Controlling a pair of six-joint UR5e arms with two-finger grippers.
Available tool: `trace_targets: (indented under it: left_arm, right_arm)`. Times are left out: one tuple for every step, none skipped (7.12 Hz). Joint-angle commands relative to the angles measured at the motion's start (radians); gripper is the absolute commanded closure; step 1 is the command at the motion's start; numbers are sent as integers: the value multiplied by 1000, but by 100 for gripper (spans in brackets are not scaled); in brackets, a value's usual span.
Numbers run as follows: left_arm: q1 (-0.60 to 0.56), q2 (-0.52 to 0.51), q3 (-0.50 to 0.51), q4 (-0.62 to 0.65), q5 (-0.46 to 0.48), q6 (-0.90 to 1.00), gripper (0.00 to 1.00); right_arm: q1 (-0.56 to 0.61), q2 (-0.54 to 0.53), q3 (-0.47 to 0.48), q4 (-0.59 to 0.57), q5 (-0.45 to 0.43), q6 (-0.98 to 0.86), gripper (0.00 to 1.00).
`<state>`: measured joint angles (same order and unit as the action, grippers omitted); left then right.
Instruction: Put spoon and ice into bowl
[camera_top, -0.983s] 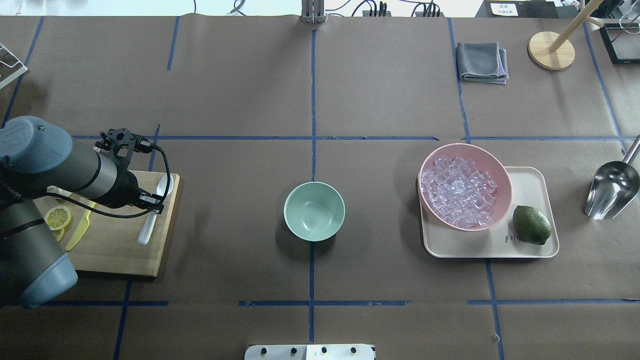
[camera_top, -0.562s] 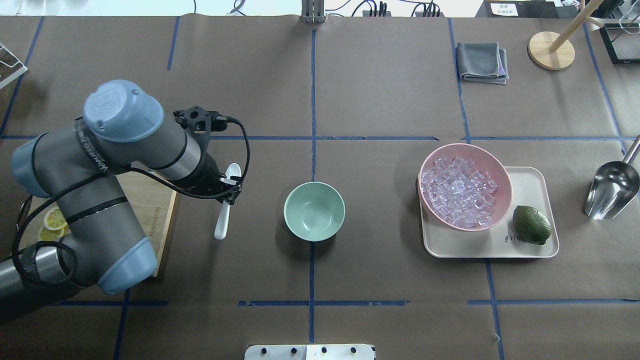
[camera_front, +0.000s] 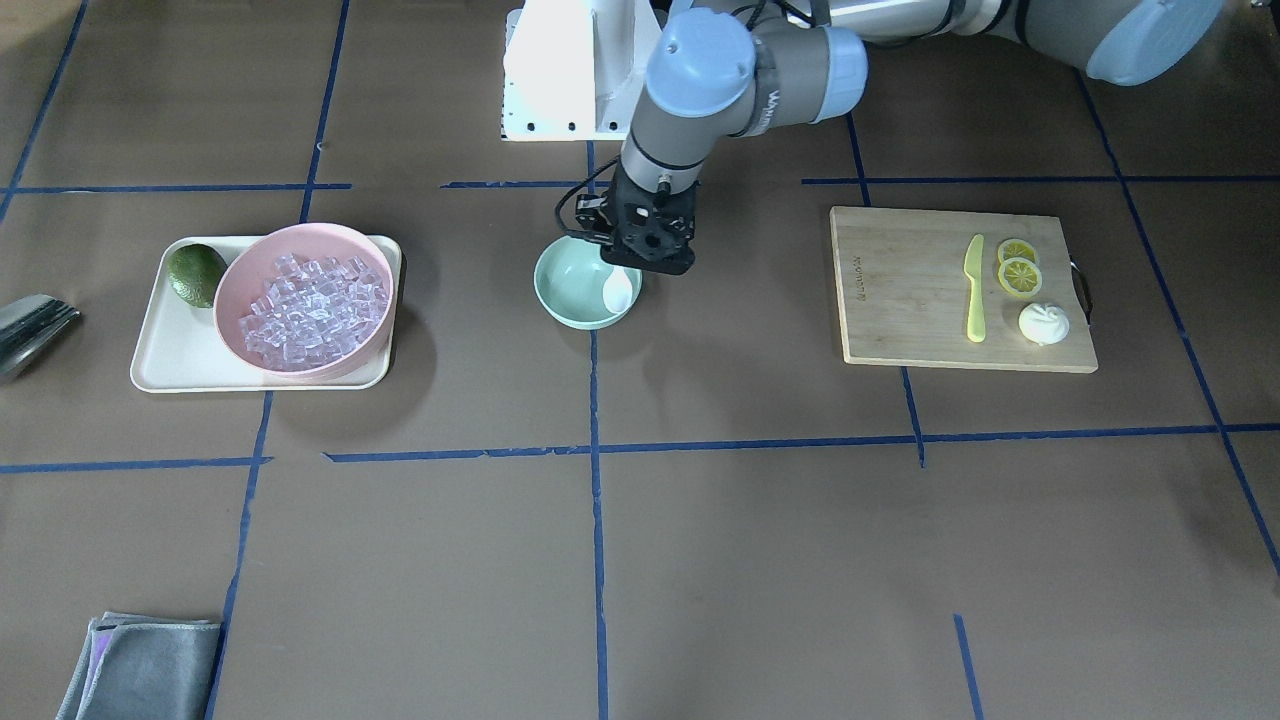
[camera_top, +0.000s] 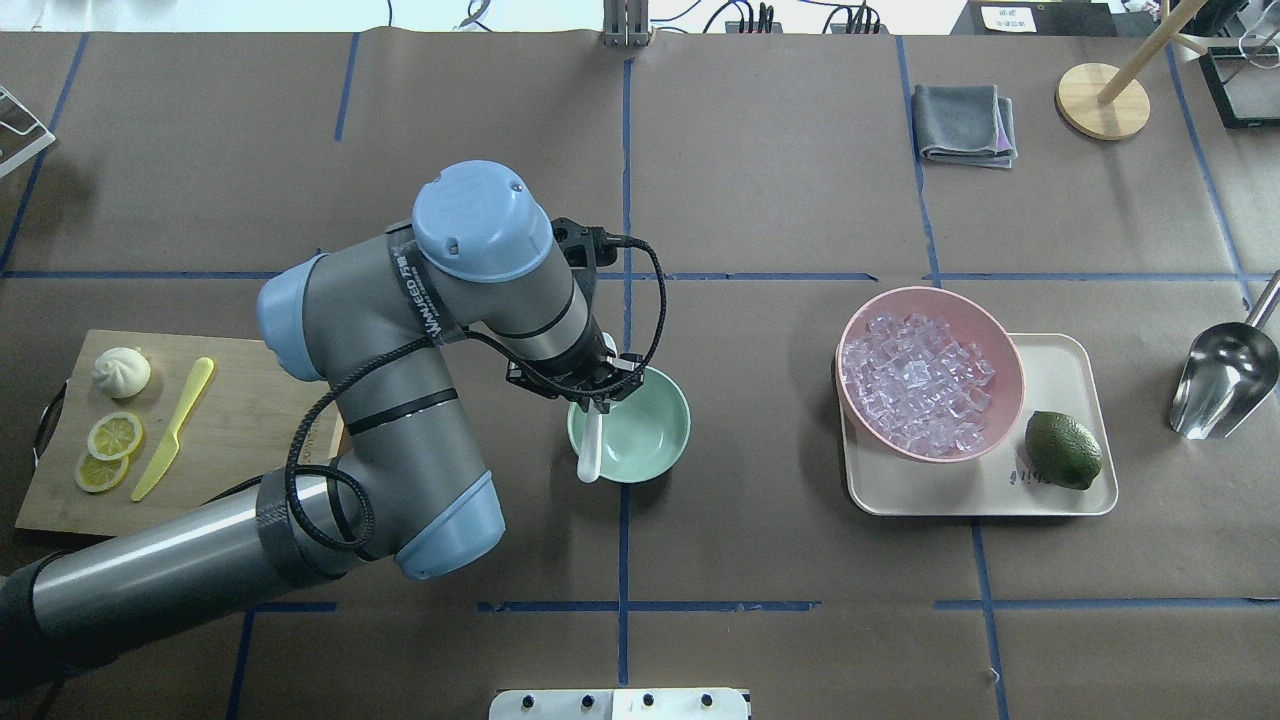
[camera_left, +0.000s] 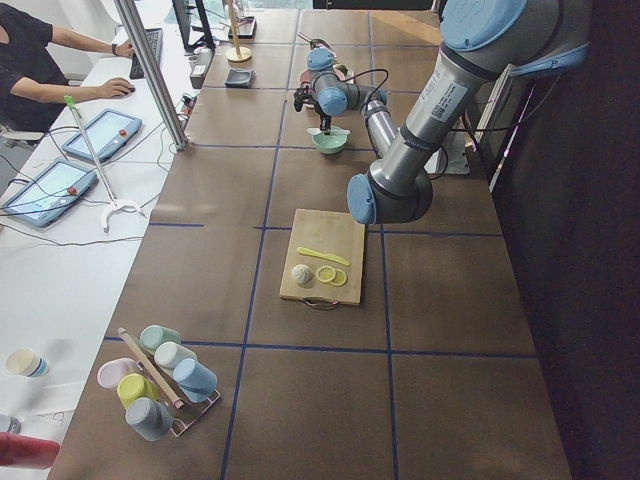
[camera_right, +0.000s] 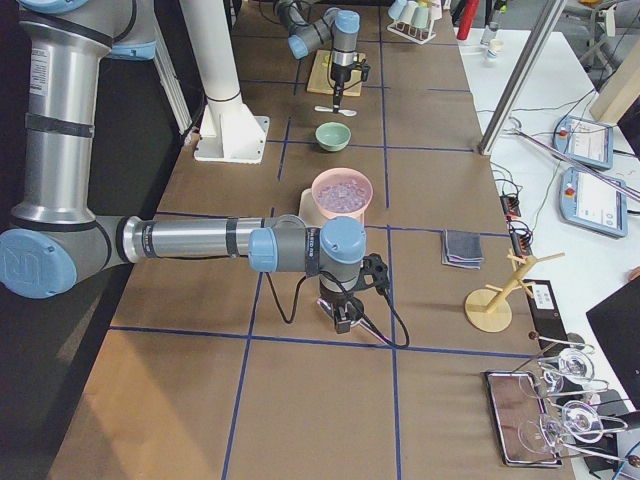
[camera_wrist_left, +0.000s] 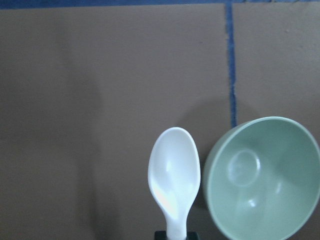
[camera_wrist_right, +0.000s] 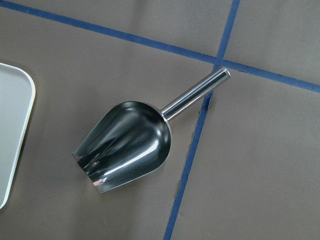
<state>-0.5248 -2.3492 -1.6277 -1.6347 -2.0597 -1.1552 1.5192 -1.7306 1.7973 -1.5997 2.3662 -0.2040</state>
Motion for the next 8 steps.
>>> trace_targets:
  left_arm:
    - [37, -16, 25, -5, 12, -11, 94]
    - [38, -16, 23, -5, 12, -12, 91]
    - [45, -15, 25, -7, 12, -12, 82]
    - [48, -16, 25, -7, 12, -11, 69]
    - [48, -16, 25, -7, 12, -11, 39]
    - [48, -15, 25, -7, 13, -9, 23]
    - [48, -16, 31, -13, 13, -9, 22]
    - [46, -16, 28, -13, 13, -9, 21]
  right_arm:
    - [-1, 0, 1, 0, 7, 0, 0]
    - [-4, 0, 1, 0, 7, 0, 0]
    - [-4, -1, 1, 0, 7, 0, 0]
    - [-5, 0, 1, 0, 7, 0, 0]
    - [-7, 0, 1, 0, 7, 0, 0]
    - [-7, 0, 1, 0, 7, 2, 0]
    - [-8, 0, 1, 0, 7, 2, 0]
    - [-14, 0, 7, 0, 11, 8, 0]
